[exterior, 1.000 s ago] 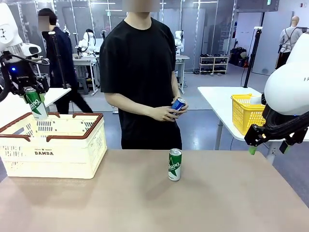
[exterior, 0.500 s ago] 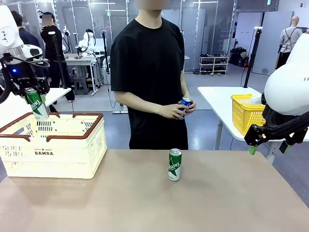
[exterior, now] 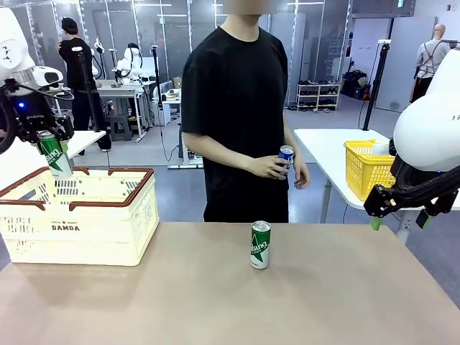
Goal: Place the drinks into the Shopping basket.
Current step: Pick up one drink and place it into the Shopping basket.
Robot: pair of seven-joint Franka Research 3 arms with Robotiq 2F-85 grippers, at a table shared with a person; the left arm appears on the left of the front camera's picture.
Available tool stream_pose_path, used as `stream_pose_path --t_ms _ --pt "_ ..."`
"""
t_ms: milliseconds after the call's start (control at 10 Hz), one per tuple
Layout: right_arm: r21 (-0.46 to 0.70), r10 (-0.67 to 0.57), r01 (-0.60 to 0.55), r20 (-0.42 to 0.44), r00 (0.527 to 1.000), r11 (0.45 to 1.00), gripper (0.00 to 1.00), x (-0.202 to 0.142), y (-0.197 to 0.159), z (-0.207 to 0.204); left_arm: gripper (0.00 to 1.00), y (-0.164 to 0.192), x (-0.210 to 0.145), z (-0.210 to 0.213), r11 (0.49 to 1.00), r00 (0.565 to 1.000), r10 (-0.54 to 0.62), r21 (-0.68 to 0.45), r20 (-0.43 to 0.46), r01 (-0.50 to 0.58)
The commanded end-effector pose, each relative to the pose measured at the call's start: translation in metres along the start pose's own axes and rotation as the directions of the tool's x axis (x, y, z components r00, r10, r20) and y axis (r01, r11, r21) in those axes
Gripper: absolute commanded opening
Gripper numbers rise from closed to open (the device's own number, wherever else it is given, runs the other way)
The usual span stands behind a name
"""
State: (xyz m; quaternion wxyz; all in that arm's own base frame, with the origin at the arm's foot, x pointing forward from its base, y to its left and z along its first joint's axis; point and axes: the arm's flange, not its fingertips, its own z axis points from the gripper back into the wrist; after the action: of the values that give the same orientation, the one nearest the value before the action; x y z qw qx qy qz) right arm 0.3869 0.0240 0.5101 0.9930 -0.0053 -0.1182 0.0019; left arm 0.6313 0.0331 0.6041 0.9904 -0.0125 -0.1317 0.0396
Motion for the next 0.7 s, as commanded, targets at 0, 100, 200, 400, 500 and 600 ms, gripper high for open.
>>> stream_pose_path --t_ms 0,100,200,400,500,600 --pt "-0.004 0.003 -0.003 0.002 1.000 1.000 1.00 0.000 -0.002 0.001 0.59 0.000 -0.002 0.005 1.000 1.000 0.006 0.000 0.000 -0.006" --pt "-0.004 0.003 -0.003 0.002 1.000 1.000 1.00 0.000 -0.002 0.001 0.59 0.000 -0.002 0.005 1.000 1.000 0.006 0.000 0.000 -0.006" --pt "-0.004 0.003 -0.003 0.002 1.000 1.000 1.00 0.000 -0.002 0.001 0.59 0.000 -0.002 0.005 1.000 1.000 0.006 0.000 0.000 -0.006" --pt "-0.004 0.003 -0.003 0.002 1.000 1.000 1.00 0.000 -0.002 0.001 0.59 0.009 0.006 -0.020 1.000 1.000 -0.009 -0.016 -0.029 0.009" --pt "-0.004 0.003 -0.003 0.002 1.000 1.000 1.00 0.000 -0.002 0.001 0.59 0.016 0.012 -0.042 1.000 0.998 0.023 -0.016 -0.058 -0.024" --pt "-0.004 0.003 -0.003 0.002 1.000 1.000 1.00 0.000 -0.002 0.001 0.59 0.023 0.014 -0.060 0.999 0.996 0.051 -0.004 -0.068 -0.052"
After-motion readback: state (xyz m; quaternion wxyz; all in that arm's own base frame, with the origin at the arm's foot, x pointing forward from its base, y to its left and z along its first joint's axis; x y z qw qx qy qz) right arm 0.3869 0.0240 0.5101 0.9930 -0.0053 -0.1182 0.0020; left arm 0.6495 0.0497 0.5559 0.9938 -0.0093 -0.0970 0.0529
